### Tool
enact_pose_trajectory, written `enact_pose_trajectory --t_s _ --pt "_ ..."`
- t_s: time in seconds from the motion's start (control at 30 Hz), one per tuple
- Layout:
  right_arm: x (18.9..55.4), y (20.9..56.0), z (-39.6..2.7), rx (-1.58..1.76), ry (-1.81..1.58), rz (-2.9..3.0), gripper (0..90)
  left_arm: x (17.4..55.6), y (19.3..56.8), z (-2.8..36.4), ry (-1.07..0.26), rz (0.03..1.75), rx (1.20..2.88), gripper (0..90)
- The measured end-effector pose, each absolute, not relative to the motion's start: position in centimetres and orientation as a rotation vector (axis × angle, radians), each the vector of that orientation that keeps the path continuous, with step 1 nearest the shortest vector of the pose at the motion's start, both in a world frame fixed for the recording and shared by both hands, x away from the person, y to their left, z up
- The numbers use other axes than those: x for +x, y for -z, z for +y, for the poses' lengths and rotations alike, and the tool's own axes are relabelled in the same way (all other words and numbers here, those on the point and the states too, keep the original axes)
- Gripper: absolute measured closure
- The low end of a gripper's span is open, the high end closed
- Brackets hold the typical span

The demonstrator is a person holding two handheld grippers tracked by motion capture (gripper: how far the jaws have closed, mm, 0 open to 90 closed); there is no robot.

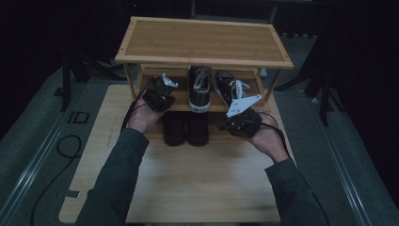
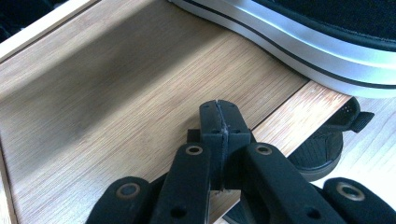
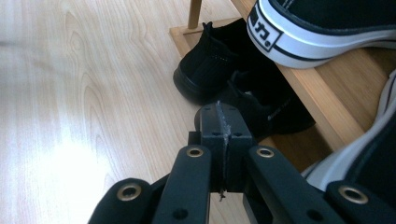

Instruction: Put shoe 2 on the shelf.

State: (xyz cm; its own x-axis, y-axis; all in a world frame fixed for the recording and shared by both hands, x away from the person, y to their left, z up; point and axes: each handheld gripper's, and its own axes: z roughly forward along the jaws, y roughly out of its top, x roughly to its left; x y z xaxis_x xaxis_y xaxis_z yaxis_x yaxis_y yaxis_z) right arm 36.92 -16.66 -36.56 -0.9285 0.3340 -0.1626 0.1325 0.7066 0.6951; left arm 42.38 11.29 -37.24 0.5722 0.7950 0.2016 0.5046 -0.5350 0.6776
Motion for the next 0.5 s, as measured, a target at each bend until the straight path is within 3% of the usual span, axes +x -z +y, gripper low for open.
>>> enact_pose_trajectory --t_s 0.5 --pt "36.5 36.8 -20.4 0.418 -1.042 2.652 89.7 42.4 37.2 11.3 -0.673 1.034 2.241 90.0"
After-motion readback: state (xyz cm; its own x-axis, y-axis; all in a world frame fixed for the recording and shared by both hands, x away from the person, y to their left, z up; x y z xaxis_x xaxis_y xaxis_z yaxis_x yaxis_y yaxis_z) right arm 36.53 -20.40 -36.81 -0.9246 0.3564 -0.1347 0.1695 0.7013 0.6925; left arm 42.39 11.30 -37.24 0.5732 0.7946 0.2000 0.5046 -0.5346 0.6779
